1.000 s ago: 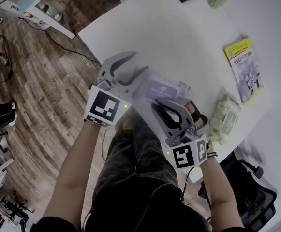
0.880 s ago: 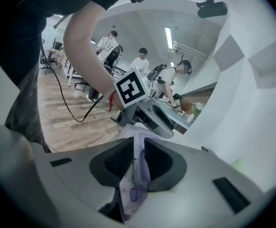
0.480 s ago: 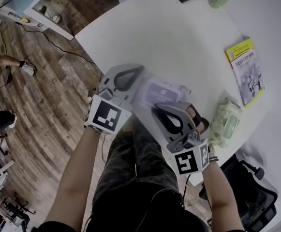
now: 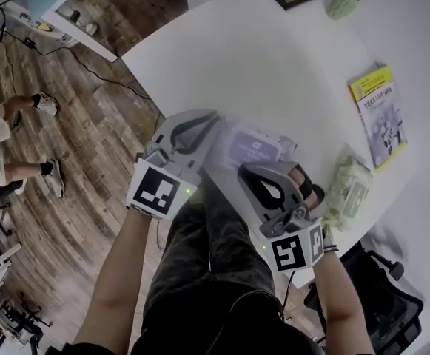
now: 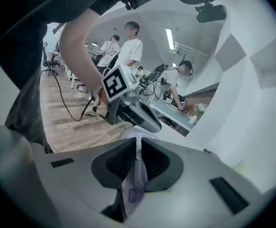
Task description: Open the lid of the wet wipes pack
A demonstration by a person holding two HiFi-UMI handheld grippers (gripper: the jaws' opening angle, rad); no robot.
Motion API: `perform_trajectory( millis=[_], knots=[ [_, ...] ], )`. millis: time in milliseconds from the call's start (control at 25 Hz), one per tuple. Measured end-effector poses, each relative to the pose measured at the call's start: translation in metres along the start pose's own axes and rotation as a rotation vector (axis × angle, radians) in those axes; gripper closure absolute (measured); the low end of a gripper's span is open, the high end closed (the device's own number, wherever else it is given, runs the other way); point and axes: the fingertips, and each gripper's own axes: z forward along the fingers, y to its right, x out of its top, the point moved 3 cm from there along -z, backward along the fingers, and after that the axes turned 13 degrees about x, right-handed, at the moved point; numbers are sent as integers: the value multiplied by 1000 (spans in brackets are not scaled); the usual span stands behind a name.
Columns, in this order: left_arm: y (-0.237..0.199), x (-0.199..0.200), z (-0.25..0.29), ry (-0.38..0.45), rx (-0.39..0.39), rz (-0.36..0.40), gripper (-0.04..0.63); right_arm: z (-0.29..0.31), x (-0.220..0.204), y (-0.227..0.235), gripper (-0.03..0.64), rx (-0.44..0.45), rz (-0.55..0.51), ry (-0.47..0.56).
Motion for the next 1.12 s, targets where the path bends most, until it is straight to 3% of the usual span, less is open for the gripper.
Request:
perform_trajectory(
  millis=[80,120,240,360,440,520,640,720,800,880,960,1120],
  knots=[
    [-8,4,-16,12,10,-243,583,0,0,0,572,0,6,6],
    [-12,4,-24,14,5,-325,578,1,-1,0,572,0,8,9],
    [-19,6,-37,40,-17,-498,463,0,-1,-1,572,1,17,16],
    [-27,3,-40,56,-23,-661,460,0,-1,-1,571,2,20,17],
    [-26,4,-41,81,-72,-679,460,1,-1,-1,572,-1,20,15],
    [-21,7,-42,103,-101,-615,462,1,-1,-2,571,-4,19,13],
    [-10,1,-39,72,-116,-507,462,1,-1,-2,571,-9,12,7],
    [0,-3,-38,54,-125,-348,462,1,0,-2,571,-19,-7,-4],
    [14,-5,-39,29,-154,-108,460,0,0,-2,568,-40,-10,-14],
    [23,-5,-40,-3,-206,48,407,-1,-2,2,510,-54,42,-1],
    [29,-2,-40,-24,-262,85,269,-2,-5,6,491,-45,114,28],
    [47,-6,-32,-74,-349,236,228,-3,-8,12,451,-28,149,33]
  ],
)
